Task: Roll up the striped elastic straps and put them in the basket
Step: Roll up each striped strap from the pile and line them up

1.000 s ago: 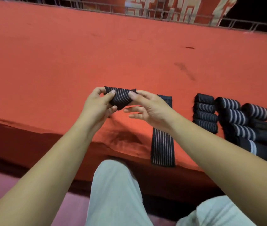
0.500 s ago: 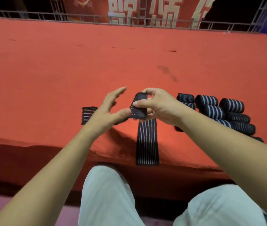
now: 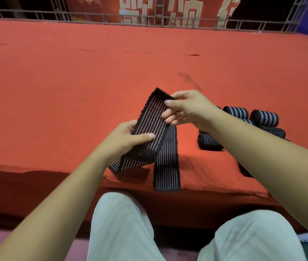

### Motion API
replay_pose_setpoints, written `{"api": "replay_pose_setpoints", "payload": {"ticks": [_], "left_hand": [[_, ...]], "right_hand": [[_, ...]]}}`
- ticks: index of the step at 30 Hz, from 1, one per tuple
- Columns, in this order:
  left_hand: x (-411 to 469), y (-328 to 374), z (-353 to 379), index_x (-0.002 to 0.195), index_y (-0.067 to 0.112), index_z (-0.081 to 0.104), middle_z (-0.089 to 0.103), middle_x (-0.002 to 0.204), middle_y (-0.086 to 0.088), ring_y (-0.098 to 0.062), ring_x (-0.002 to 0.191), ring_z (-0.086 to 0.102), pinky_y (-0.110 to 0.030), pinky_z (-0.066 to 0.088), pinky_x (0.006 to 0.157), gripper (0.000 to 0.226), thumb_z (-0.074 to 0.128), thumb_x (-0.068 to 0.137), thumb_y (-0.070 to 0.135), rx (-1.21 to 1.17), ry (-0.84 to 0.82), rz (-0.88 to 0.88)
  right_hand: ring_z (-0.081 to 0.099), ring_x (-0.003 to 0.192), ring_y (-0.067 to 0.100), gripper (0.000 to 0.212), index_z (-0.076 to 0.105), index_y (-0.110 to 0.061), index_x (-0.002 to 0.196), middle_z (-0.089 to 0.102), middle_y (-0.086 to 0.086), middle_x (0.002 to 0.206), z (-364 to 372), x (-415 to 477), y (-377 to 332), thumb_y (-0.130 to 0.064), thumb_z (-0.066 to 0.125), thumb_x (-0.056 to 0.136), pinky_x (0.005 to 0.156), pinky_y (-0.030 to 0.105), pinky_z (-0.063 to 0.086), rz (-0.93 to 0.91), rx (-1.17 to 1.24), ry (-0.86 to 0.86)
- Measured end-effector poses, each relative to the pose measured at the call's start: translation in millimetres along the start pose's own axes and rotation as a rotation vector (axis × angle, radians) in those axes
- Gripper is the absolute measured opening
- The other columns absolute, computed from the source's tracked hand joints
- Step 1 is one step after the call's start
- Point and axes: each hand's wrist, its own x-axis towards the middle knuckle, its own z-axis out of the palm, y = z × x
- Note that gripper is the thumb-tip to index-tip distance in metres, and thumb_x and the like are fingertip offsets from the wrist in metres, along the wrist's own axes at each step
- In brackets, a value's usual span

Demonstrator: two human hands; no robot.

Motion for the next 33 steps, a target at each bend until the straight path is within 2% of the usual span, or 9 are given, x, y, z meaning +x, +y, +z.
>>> {"api": "replay_pose_setpoints", "payload": {"ticks": [3, 6, 10, 14, 20, 24, 28, 31, 33], "left_hand": [[-2, -10, -5, 0.114, 0.008, 0.067, 0.076, 0.105, -0.011, -0.026, 0.095, 0.073, -0.038, 0.058, 0.084, 0.028, 0.072, 0.086, 0.009, 0.039, -0.078, -0.077], [-3, -23, -7, 0.118, 0.002, 0.066, 0.074, 0.109, -0.015, -0.026, 0.098, 0.071, -0.037, 0.056, 0.087, 0.038, 0.078, 0.083, 0.009, 0.028, -0.159, -0.135], [-4, -38, -2, 0.118, 0.003, 0.066, 0.074, 0.108, -0.016, -0.026, 0.098, 0.071, -0.035, 0.056, 0.086, 0.027, 0.069, 0.091, 0.005, 0.056, -0.195, -0.203], [-2, -54, 8, 0.115, 0.001, 0.064, 0.074, 0.106, -0.015, -0.025, 0.095, 0.072, -0.034, 0.059, 0.081, 0.02, 0.064, 0.095, 0.007, 0.091, -0.225, -0.279], [7, -80, 28, 0.121, 0.005, 0.063, 0.074, 0.102, -0.013, -0.019, 0.086, 0.073, -0.032, 0.06, 0.07, 0.022, 0.058, 0.099, 0.007, 0.179, -0.162, -0.35], [14, -86, 37, 0.119, 0.004, 0.062, 0.073, 0.092, -0.011, -0.022, 0.079, 0.075, -0.036, 0.063, 0.065, 0.022, 0.06, 0.099, 0.011, 0.345, -0.097, -0.324], [17, -86, 40, 0.096, 0.005, 0.064, 0.067, 0.067, -0.004, -0.013, 0.049, 0.066, -0.026, 0.049, 0.045, 0.018, 0.066, 0.095, 0.023, 0.694, -0.107, -0.222], [24, -85, 34, 0.083, 0.01, 0.058, 0.065, 0.071, -0.003, -0.022, 0.066, 0.064, -0.031, 0.044, 0.055, 0.039, 0.069, 0.089, 0.047, 1.075, -0.144, -0.166], [27, -91, 27, 0.1, 0.015, 0.054, 0.064, 0.091, -0.002, -0.025, 0.086, 0.062, -0.037, 0.047, 0.067, 0.057, 0.069, 0.079, 0.065, 1.256, -0.074, -0.088]], "right_hand": [[0.069, 0.056, 0.017, 0.011, 0.052, -0.015, 0.106, 0.073, 0.011, 0.071, -16, 16, 2, -0.015, 0.06, 0.099, 0.053, 0.027, 0.055, 0.008, 0.037, 0.19], [0.072, 0.061, 0.02, 0.018, 0.049, -0.009, 0.116, 0.071, 0.019, 0.081, -35, 34, 12, -0.01, 0.058, 0.1, 0.057, 0.03, 0.059, 0.033, 0.059, 0.322], [0.071, 0.067, 0.025, 0.01, 0.056, -0.012, 0.098, 0.068, 0.019, 0.082, -51, 53, 21, -0.002, 0.055, 0.099, 0.06, 0.032, 0.06, -0.036, 0.018, 0.451], [0.073, 0.072, 0.025, 0.017, 0.064, -0.014, 0.087, 0.071, 0.016, 0.083, -57, 65, 24, 0.0, 0.059, 0.095, 0.067, 0.036, 0.062, -0.153, 0.019, 0.45], [0.074, 0.08, 0.019, 0.021, 0.067, -0.016, 0.083, 0.071, 0.01, 0.086, -55, 79, 23, 0.0, 0.06, 0.094, 0.073, 0.035, 0.062, -0.284, -0.042, 0.481], [0.074, 0.089, 0.028, 0.023, 0.067, -0.019, 0.08, 0.072, 0.014, 0.089, -51, 92, 31, -0.001, 0.062, 0.092, 0.081, 0.045, 0.061, -0.293, -0.084, 0.465], [0.074, 0.087, 0.029, 0.024, 0.067, -0.021, 0.081, 0.073, 0.018, 0.093, -48, 106, 41, 0.001, 0.062, 0.09, 0.083, 0.047, 0.061, -0.279, -0.139, 0.48], [0.075, 0.085, 0.024, 0.031, 0.067, -0.025, 0.08, 0.074, 0.012, 0.09, -48, 115, 51, 0.003, 0.057, 0.089, 0.08, 0.049, 0.061, -0.252, -0.208, 0.472], [0.075, 0.085, 0.023, 0.037, 0.066, -0.028, 0.078, 0.074, 0.011, 0.089, -49, 122, 58, 0.005, 0.051, 0.086, 0.077, 0.05, 0.061, -0.227, -0.255, 0.465]]}}
